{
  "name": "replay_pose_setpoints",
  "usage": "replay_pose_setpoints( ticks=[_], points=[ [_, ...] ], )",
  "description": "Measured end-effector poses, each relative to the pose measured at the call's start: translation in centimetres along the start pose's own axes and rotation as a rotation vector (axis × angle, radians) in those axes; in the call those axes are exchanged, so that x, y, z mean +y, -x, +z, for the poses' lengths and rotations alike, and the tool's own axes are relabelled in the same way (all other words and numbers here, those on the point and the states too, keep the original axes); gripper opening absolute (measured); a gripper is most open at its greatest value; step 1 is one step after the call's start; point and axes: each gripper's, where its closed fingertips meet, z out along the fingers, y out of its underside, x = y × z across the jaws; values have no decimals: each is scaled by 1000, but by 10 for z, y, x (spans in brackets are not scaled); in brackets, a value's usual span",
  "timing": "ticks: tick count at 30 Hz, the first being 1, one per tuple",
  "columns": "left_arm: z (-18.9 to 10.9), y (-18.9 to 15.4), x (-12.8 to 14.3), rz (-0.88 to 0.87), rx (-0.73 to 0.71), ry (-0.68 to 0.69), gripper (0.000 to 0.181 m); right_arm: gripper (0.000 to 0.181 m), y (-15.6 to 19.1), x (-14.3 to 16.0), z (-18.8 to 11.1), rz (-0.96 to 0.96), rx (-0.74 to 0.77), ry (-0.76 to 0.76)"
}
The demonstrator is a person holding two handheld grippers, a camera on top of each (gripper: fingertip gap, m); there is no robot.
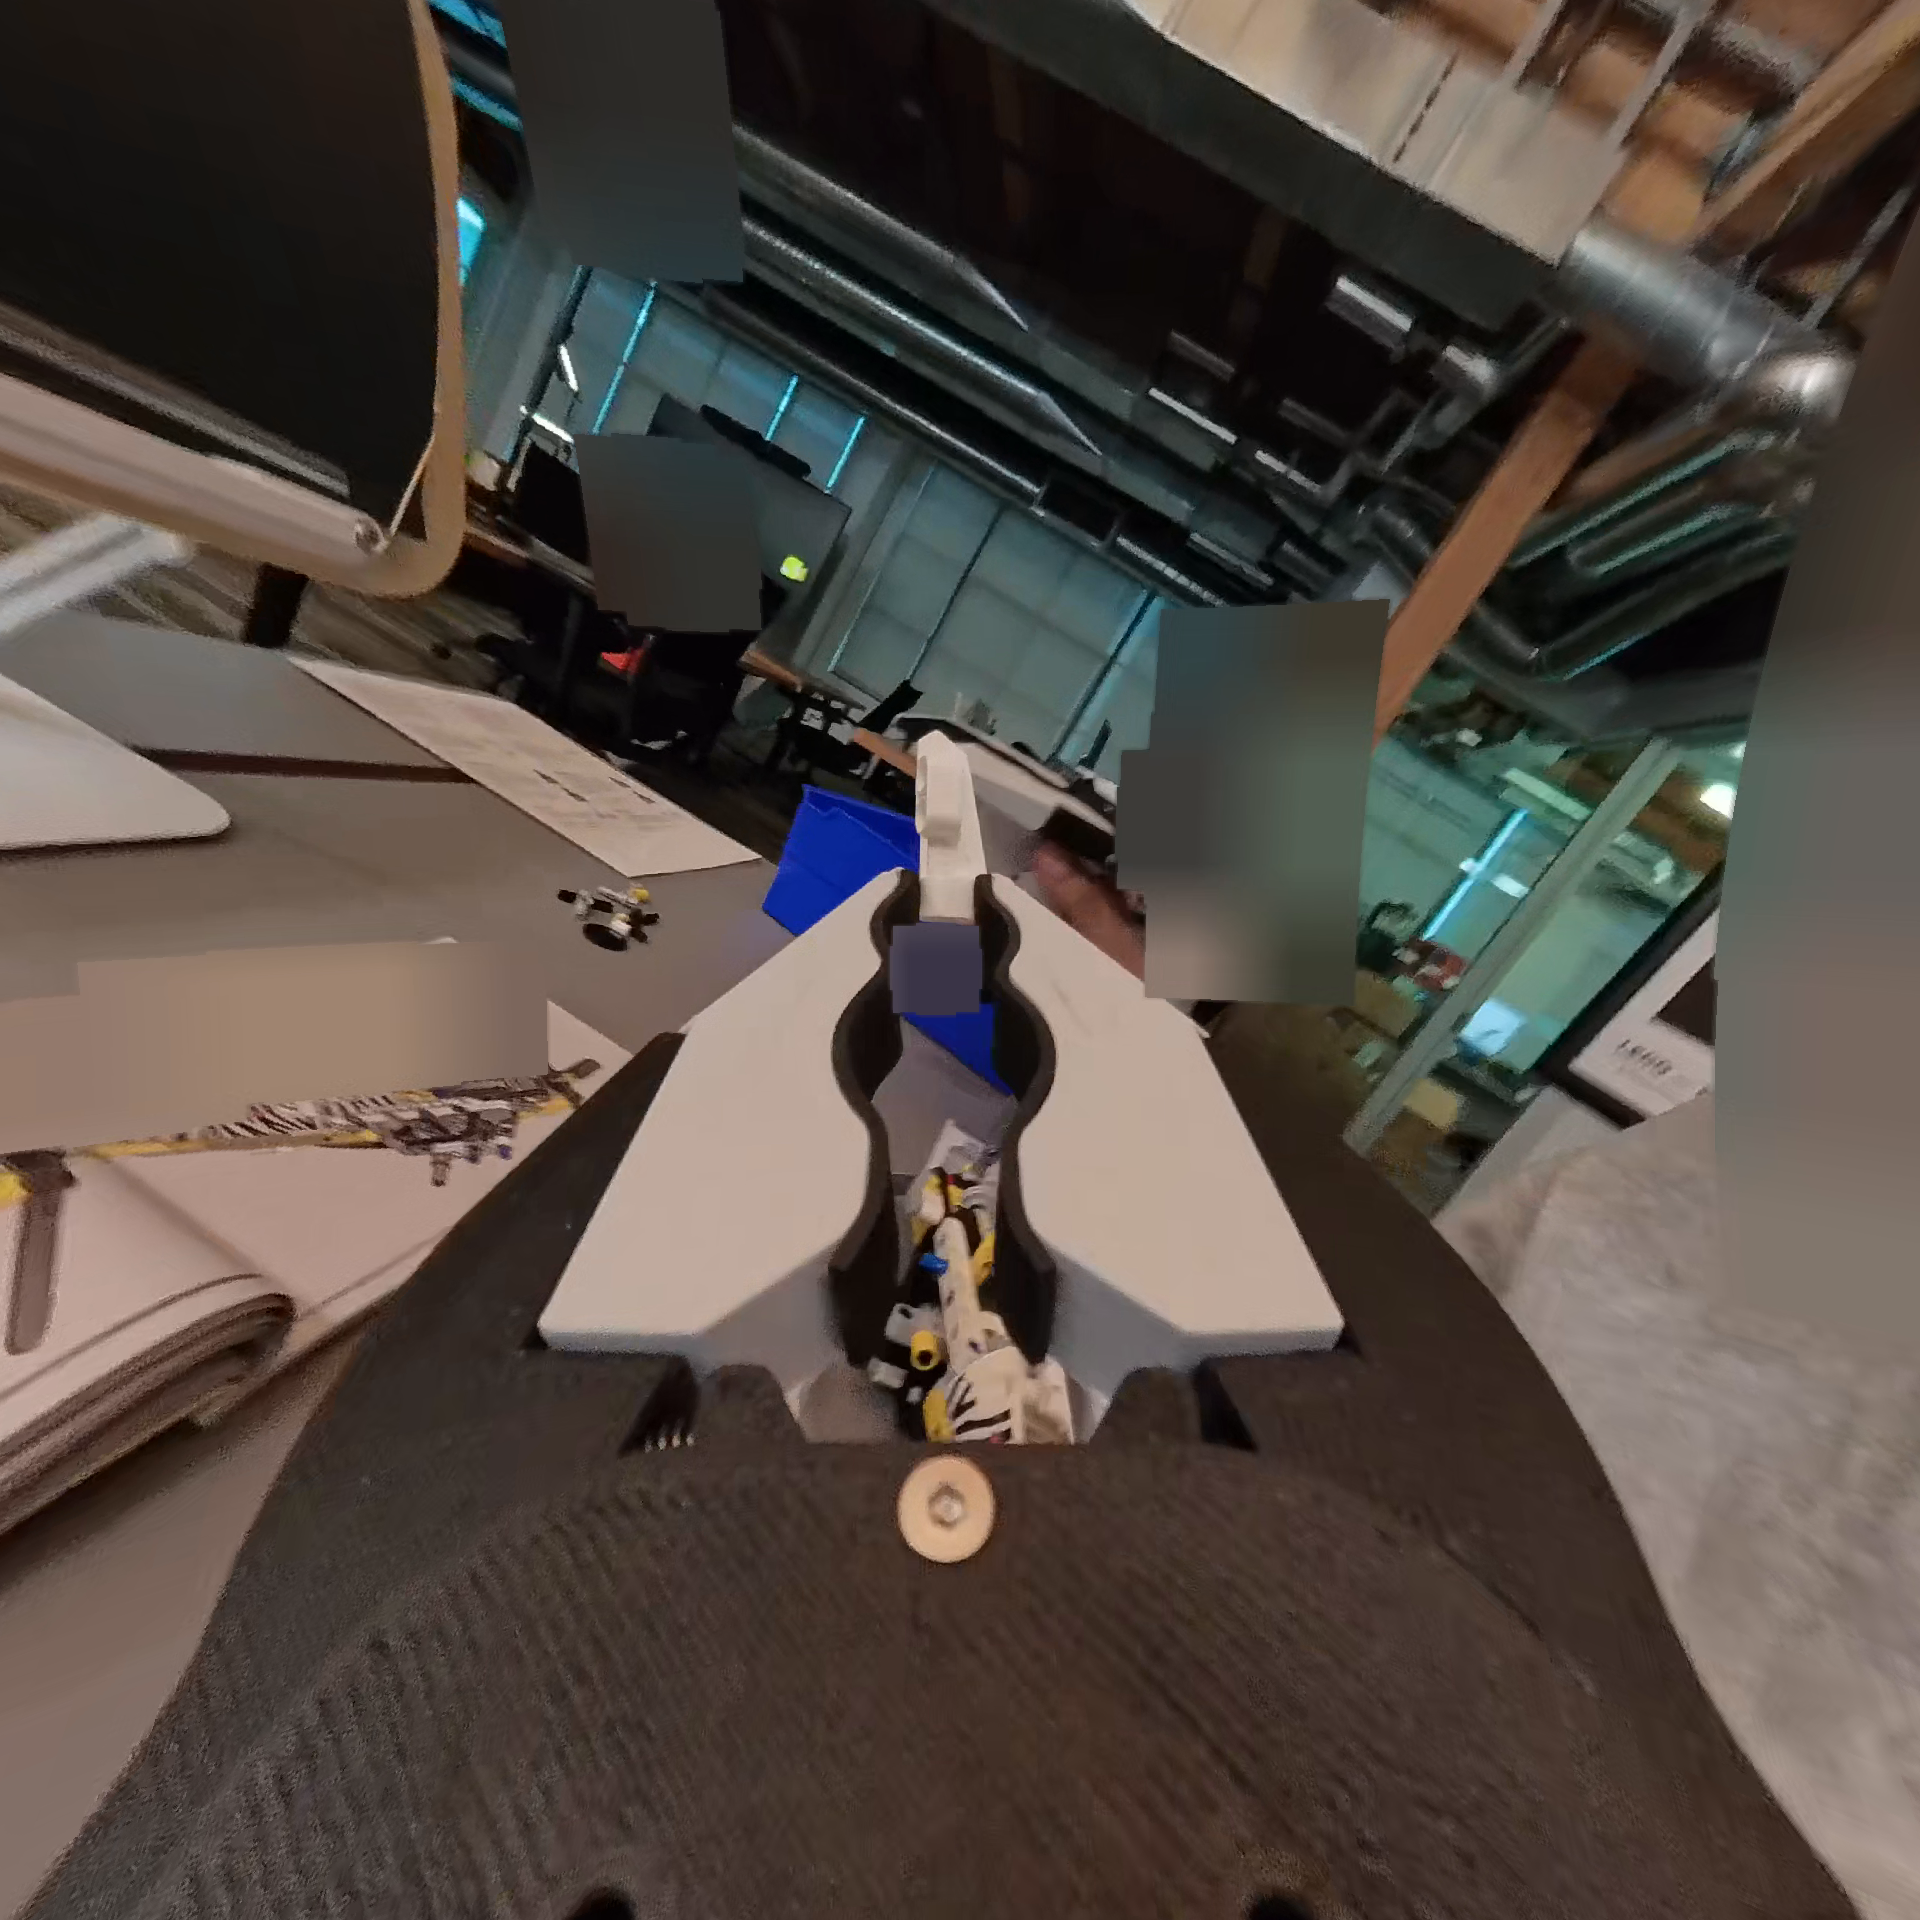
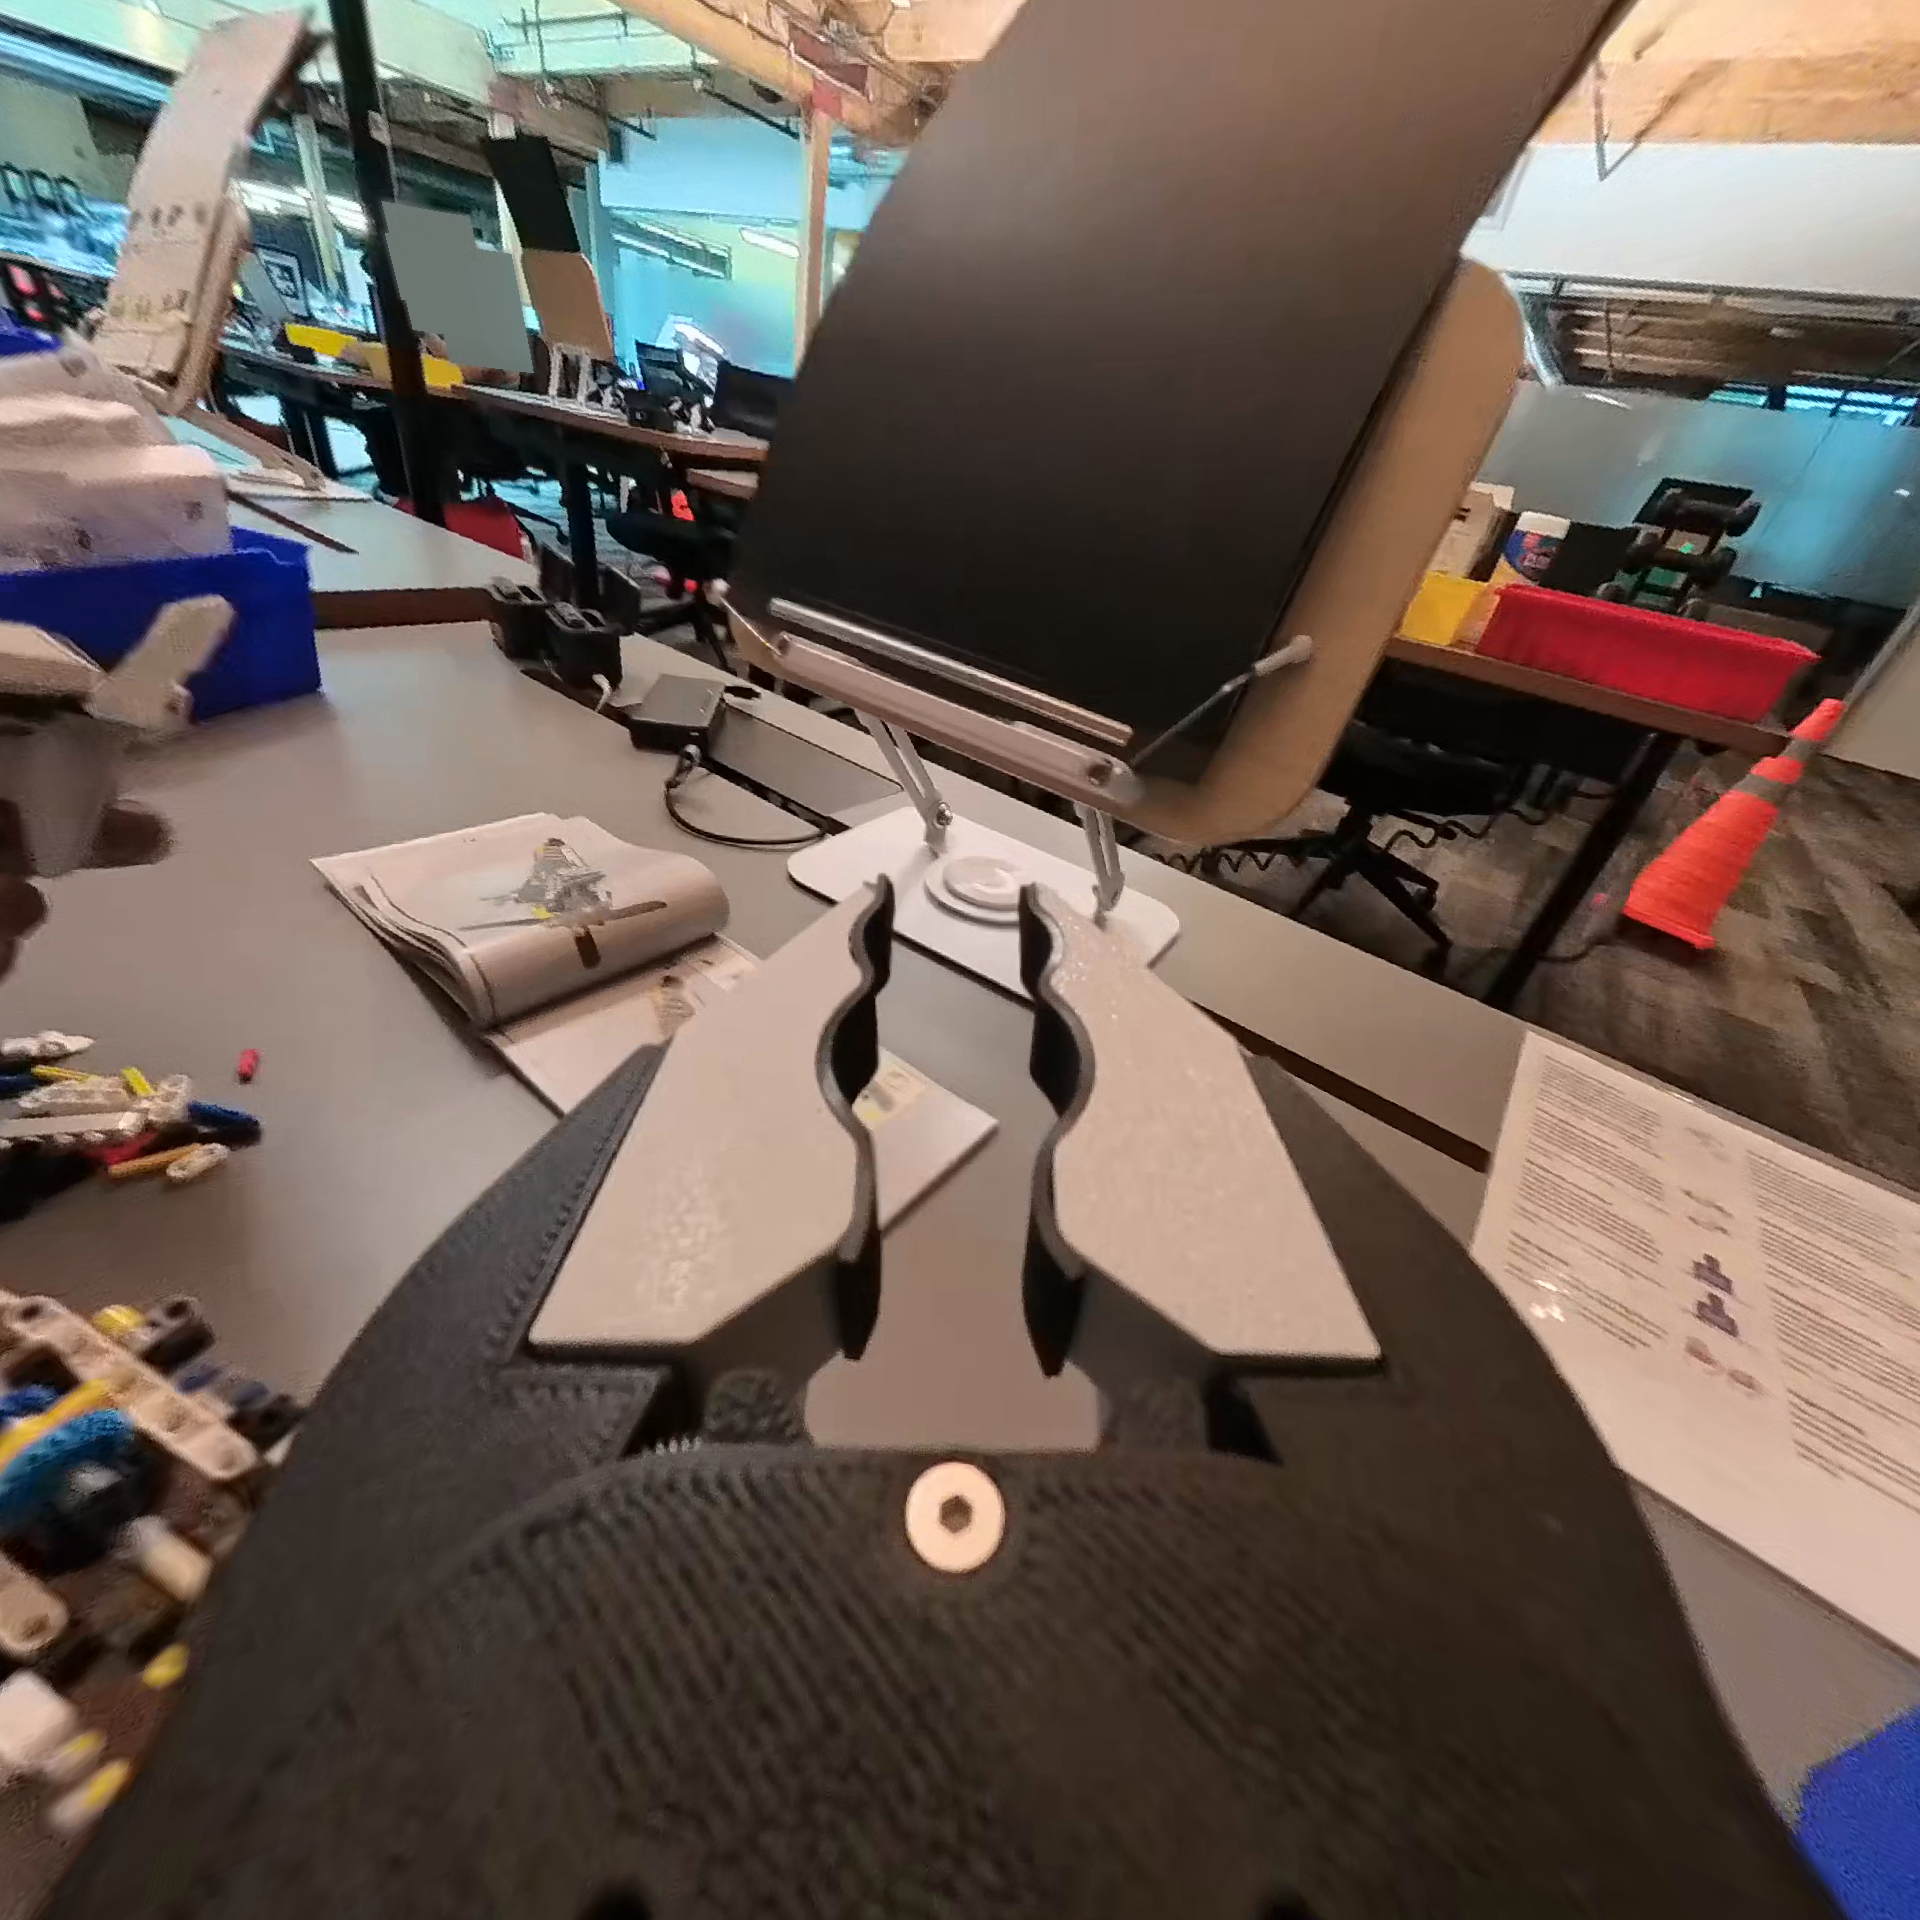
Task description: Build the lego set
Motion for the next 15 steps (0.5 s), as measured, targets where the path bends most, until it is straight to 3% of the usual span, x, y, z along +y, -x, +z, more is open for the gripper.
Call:
replay_pose_setpoints(
  ticks=[3, 6, 11, 15],
  points=[
    [-3, -4, -1, 179, -67, 3, 8, 22, 26, -32, -10, -55, 15, -109],
    [-2, -9, 2, 223, -82, -14, 8, 18, 66, -58, -15, -171, -14, -211],
    [3, -13, 8, 140, -23, -11, 8, 10, 129, -68, -10, -260, -127, -302],
    [-1, -16, 8, 148, 0, -9, 8, 10, 152, -65, -6, -286, -193, -274]
  ],
)
